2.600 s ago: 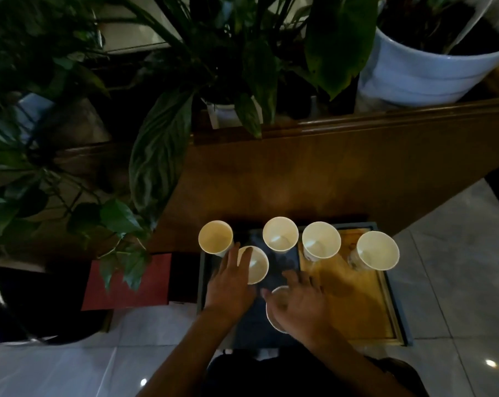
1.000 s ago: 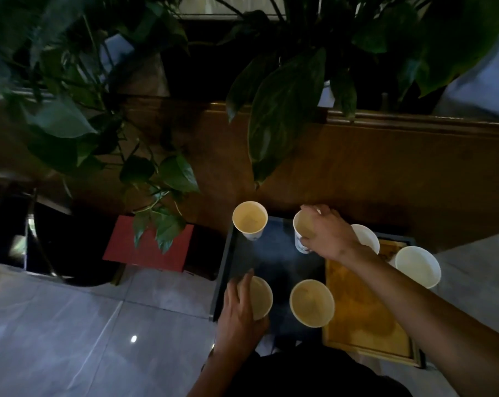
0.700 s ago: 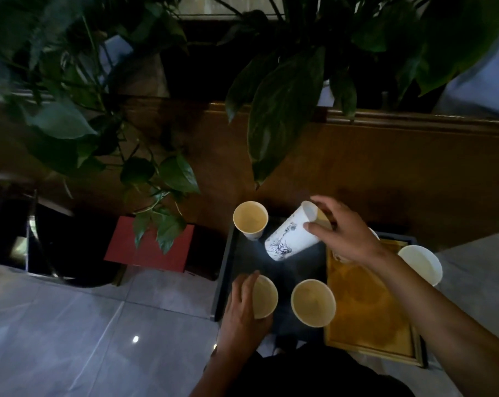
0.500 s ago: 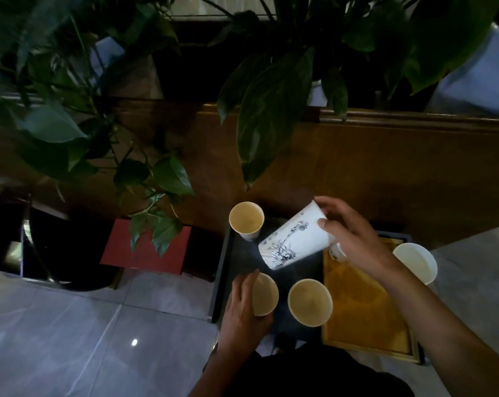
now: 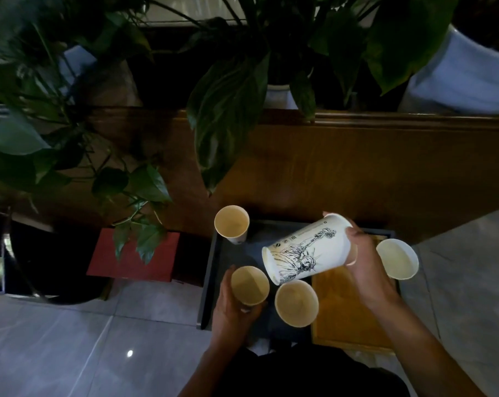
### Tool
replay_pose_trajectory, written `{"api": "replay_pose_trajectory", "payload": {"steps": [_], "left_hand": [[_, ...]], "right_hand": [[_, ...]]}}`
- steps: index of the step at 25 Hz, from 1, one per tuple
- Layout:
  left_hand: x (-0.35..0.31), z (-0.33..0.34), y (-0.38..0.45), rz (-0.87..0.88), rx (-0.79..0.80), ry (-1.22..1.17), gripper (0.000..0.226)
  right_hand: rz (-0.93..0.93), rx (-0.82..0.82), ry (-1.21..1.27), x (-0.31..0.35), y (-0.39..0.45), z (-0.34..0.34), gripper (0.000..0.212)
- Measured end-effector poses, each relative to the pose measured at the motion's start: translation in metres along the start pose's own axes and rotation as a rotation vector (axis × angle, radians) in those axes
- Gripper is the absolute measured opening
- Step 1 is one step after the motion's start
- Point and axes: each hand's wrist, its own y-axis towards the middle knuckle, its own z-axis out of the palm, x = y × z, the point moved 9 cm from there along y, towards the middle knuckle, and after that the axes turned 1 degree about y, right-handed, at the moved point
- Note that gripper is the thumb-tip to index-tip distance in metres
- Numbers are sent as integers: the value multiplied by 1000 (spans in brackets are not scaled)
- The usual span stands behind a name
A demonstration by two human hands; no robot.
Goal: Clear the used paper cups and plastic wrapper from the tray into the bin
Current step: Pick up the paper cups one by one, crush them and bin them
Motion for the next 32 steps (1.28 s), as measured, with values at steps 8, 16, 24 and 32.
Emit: {"api": "replay_pose_trajectory", "payload": {"steps": [8,16,24,32], "left_hand": [[22,0,18,-139,-60,-207,84],[-33,-50,0,80,-135,71,91],[-101,-71,-34,241,-61,73,94],[-104,-62,-49,204,81,136,98]], "right_hand": [[-9,-29,-3,-10,5,-11,47],[-143,-39,-173,-11,-6,-14,38],[-237,127,-185,-10,-22,30,53],[-349,210,-200,-7,-38,45,36]]}}
